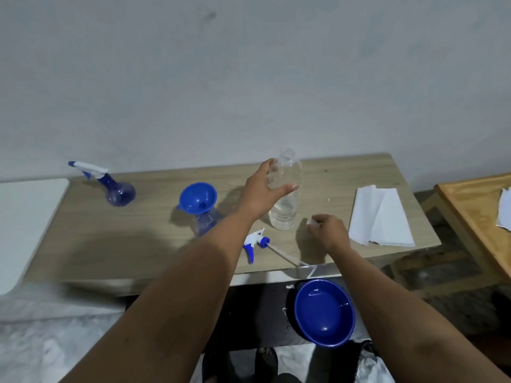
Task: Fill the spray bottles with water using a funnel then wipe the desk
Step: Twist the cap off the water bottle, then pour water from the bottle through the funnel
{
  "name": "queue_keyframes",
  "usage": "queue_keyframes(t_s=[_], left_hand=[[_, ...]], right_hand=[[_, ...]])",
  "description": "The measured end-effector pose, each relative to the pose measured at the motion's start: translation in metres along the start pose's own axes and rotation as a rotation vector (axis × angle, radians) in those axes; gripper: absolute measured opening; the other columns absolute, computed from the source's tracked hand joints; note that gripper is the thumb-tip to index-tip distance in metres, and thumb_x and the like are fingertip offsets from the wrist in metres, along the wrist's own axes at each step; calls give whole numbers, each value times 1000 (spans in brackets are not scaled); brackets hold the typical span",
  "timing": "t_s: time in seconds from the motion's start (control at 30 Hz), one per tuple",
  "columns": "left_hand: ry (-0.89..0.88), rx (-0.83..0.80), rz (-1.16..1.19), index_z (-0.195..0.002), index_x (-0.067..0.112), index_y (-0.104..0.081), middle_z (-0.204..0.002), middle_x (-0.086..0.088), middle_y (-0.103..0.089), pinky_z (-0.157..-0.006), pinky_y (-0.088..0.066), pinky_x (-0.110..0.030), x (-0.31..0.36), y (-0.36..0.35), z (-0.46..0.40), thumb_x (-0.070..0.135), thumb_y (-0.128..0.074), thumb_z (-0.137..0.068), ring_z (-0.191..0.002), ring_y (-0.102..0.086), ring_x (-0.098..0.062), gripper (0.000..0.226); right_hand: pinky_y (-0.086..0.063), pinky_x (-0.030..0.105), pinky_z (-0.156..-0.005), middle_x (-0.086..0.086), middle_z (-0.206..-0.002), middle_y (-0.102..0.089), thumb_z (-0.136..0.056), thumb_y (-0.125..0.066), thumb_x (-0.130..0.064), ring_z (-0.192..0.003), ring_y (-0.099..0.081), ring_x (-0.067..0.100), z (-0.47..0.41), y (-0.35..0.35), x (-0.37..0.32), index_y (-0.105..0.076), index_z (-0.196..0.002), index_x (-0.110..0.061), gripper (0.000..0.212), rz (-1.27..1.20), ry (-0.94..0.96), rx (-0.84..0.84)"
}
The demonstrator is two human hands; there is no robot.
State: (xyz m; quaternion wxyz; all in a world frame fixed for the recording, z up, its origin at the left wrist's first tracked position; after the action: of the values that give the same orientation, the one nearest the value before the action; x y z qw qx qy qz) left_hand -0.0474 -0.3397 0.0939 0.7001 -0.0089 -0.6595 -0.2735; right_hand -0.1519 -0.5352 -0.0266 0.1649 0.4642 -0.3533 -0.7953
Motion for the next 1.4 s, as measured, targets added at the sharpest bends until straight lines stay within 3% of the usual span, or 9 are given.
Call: queue_keyframes(t_s=[0.1,0.23,0.33,0.47,0.53,0.73,0.9,1.1,1.4], left_hand=[[8,-3,-9,-145,33,-41,-139,16,-54,-107,-47,-42,-2,1,-1,57,-84,-66,-126,-56,-13,93],[5,-5,-4,-146,33,-40,-140,15,-53,-108,-46,-39,-2,0,-1,54,-85,-69,-127,-55,-13,92],[-3,-2,-3,-145,33,-41,-139,14,-54,-108,-46,-41,0,0,0,53,-85,-69,-126,-56,-14,90],[2,25,-8,-144,35,-43,-135,15,-57,-105,-49,-40,2,0,3,54,-85,-68,-121,-58,-12,89],[6,48,-10,-141,36,-45,-132,16,-59,-102,-51,-40,6,-1,5,55,-85,-66,-118,-61,-11,87],[32,161,0,-144,28,-47,-135,6,-59,-100,-51,-35,18,2,14,44,-89,-68,-116,-61,-13,89],[-63,121,11,-141,31,-50,-128,9,-60,-88,-53,-27,56,15,21,39,-89,-70,-110,-62,-11,81],[-161,76,-15,-134,30,-56,-114,10,-65,-84,-55,-26,113,41,22,48,-88,-68,-101,-65,-3,75],[-255,-40,-214,-142,38,-46,-135,13,-55,-102,-47,-31,108,111,49,74,-75,-68,-126,-52,-7,87]], right_hand=[[-56,49,-93,5,-117,-76,-102,-57,-35,-105,-68,30,4,-15,10,-77,-116,-24,27,149,56,63],[-53,52,-97,5,-129,-70,-100,-56,-37,-114,-63,31,2,-21,17,-70,-128,-25,33,190,59,114],[-49,50,-107,6,-139,-63,-96,-69,-34,-127,-58,27,7,-9,-5,-58,-145,-21,51,-85,139,164],[-42,19,-102,-6,-149,-51,-78,-92,-27,-135,-50,8,14,9,-59,-36,-160,-28,100,-431,291,60],[-46,26,-105,-12,-148,-56,-67,-97,-40,-136,-53,7,15,15,-87,-38,-157,-35,108,-463,332,8],[-55,42,-99,-13,-116,-68,-60,-86,-46,-106,-65,4,18,29,-128,-59,-115,-22,65,-551,397,91],[-56,49,-100,-7,-117,-66,-68,-88,-42,-112,-67,15,31,47,-144,-56,-115,-20,61,-644,439,191],[-57,39,-99,-8,-119,-68,-67,-97,-29,-114,-69,14,49,81,-180,-52,-124,-29,72,-697,481,294],[-59,51,-96,5,-107,-74,-71,-92,-35,-102,-74,21,81,86,-219,-56,-115,-34,57,-692,519,356]])
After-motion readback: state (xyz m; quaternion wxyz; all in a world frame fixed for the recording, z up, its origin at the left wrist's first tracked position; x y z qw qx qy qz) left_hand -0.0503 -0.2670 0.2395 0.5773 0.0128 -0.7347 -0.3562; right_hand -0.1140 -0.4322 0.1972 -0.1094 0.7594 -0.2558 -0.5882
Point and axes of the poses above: each hand's wrist, its own z-axis away from the middle knuckle, its own y-axis out of the back of the hand, x = y × z, the point moved 7 cm from there along -z, towards the middle knuckle
